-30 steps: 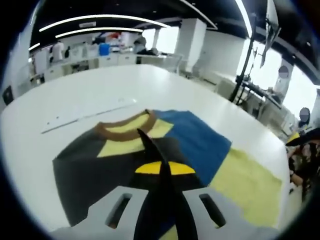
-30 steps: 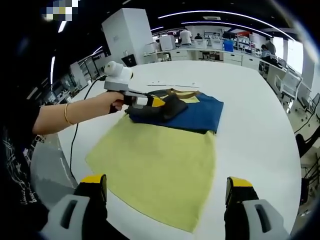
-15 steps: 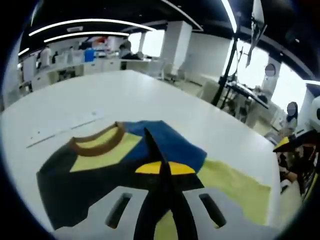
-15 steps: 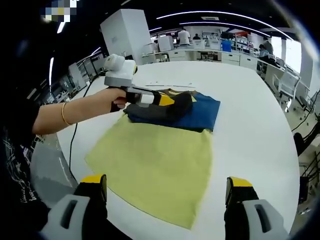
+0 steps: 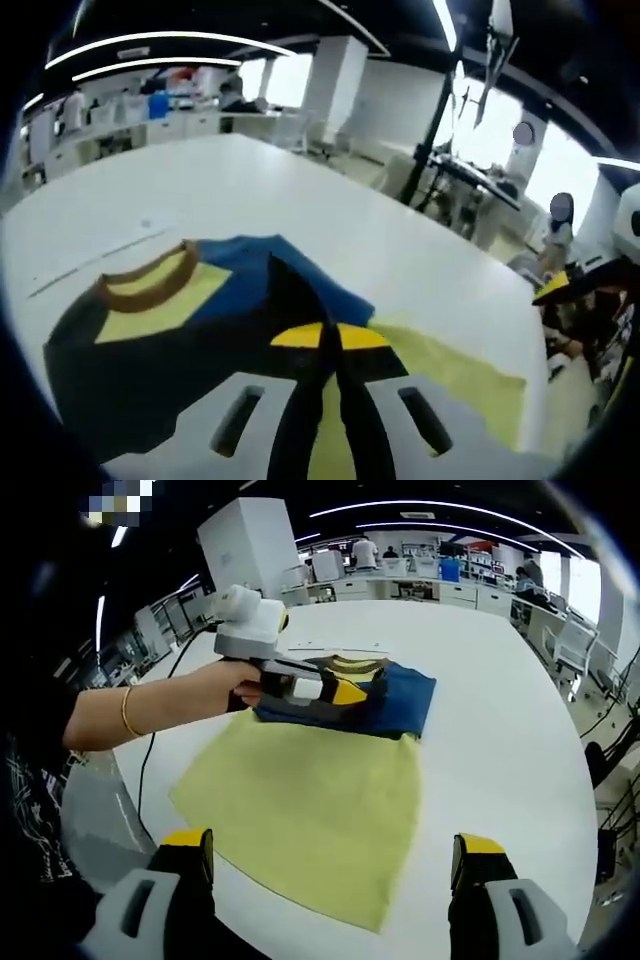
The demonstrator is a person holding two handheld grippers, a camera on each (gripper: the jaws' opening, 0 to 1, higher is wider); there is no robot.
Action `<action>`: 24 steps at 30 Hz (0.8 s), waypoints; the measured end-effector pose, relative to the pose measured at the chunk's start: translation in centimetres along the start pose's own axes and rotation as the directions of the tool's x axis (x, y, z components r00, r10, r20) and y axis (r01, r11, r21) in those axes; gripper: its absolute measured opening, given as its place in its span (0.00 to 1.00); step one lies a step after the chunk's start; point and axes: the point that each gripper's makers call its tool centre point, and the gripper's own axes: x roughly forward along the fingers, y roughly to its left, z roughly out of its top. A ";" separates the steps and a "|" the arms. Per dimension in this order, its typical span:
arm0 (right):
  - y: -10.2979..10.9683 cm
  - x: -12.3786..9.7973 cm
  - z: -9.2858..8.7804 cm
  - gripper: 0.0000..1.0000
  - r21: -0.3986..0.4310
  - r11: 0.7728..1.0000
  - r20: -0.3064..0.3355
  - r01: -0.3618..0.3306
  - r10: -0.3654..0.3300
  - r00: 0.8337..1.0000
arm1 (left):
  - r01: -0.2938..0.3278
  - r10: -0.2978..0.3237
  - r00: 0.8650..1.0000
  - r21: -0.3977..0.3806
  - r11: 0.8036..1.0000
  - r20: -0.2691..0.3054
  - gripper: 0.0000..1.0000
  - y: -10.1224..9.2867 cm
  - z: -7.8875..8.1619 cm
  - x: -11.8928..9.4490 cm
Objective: Fold the garment on the visible template until the final outline fits inside the template.
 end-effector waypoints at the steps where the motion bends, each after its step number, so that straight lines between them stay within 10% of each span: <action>1: 0.1 0.0 0.0 0.99 -0.001 1.000 0.000 0.000 0.000 1.000 | 0.002 -0.002 1.000 0.003 1.000 -0.002 0.00 -0.2 -0.1 0.0; 11: 0.1 -0.1 -0.4 0.99 0.000 1.000 -0.011 0.000 0.000 1.000 | 0.058 -0.058 0.998 0.004 0.998 -0.035 0.01 -1.5 -1.6 1.6; 24: 0.2 0.0 -0.1 0.99 -0.008 1.000 -0.008 -0.003 0.003 1.000 | 0.039 -0.039 0.999 0.085 0.996 -0.006 0.48 -1.8 -1.3 0.7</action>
